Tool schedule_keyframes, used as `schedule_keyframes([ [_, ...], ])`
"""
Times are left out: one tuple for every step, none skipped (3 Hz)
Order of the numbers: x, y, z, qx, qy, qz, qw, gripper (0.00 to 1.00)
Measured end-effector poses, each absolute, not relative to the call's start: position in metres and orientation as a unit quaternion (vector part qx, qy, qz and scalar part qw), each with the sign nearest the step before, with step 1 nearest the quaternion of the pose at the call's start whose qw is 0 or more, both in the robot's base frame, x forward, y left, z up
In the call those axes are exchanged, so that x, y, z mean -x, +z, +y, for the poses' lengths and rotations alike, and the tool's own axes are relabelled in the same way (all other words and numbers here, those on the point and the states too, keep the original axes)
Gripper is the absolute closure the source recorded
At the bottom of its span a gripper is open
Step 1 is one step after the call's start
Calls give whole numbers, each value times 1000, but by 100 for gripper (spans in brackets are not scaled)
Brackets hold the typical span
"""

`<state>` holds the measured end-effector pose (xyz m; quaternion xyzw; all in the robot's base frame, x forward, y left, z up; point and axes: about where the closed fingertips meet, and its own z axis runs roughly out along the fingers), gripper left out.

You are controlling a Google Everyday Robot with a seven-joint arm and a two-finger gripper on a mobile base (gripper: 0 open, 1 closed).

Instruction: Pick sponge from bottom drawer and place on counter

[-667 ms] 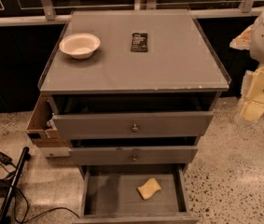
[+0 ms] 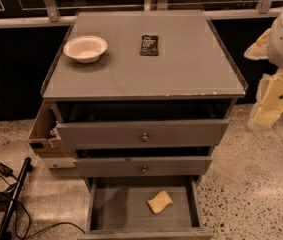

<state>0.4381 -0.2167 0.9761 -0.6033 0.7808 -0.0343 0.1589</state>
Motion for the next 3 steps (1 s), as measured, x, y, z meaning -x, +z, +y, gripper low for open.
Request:
schedule_keyframes([
  [-438,962,-215,601,-26,781,166,39],
  [-439,915,-211,596,11,781,188,62],
  [-444,850,-203,575,72,787,213,86],
])
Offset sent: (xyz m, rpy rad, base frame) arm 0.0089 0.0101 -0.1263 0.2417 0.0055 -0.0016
